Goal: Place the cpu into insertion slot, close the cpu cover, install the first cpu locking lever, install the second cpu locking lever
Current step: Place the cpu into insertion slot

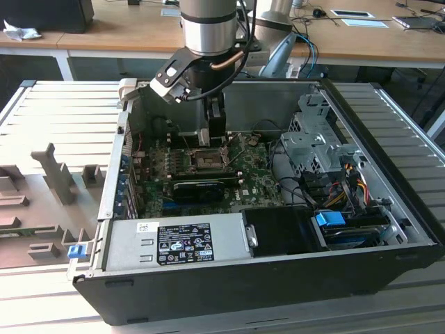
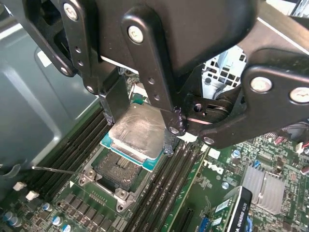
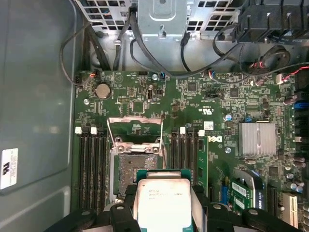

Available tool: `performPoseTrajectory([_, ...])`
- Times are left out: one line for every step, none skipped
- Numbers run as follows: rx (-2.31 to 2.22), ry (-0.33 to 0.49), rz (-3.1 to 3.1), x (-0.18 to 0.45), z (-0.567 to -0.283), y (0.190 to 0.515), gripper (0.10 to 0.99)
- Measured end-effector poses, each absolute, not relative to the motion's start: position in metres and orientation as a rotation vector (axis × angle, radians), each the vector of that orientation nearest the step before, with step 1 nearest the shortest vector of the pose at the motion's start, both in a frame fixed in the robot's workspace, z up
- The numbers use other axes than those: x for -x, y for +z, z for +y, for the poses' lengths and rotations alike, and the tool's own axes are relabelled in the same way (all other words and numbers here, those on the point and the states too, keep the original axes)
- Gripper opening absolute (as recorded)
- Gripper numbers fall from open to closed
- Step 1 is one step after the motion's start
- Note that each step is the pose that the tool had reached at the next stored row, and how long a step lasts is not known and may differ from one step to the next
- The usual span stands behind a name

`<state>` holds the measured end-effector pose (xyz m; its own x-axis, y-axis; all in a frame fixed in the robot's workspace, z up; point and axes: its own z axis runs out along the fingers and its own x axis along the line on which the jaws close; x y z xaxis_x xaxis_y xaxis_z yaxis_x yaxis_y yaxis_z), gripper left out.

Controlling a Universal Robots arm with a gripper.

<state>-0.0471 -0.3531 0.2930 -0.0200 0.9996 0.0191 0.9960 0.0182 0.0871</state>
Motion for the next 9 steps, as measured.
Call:
performPoseTrajectory([-2.165,0.117,2.207,0.048,-0.353,0.291,0.529])
performPoseTrajectory([-2.166,0.117,2.207,0.048,-0.353,0.289,0.529])
performPoseTrajectory([-2.166,0.117,2.207,0.048,-0.353,0.287,0.529])
performPoseTrajectory([-2.166,0.117,2.207,0.048,-0.353,0.285,0.529])
performPoseTrajectory([-2.166,0.117,2.207,0.048,-0.353,0.284,0.529])
performPoseTrajectory([-2.166,0.117,2.207,0.048,-0.352,0.282,0.529])
performPoseTrajectory([-2.166,0.117,2.207,0.048,-0.351,0.279,0.529])
performPoseTrajectory([-2.166,0.117,2.207,0.048,-0.351,0.275,0.529])
performPoseTrajectory([-2.166,0.117,2.207,0.048,-0.351,0.274,0.529])
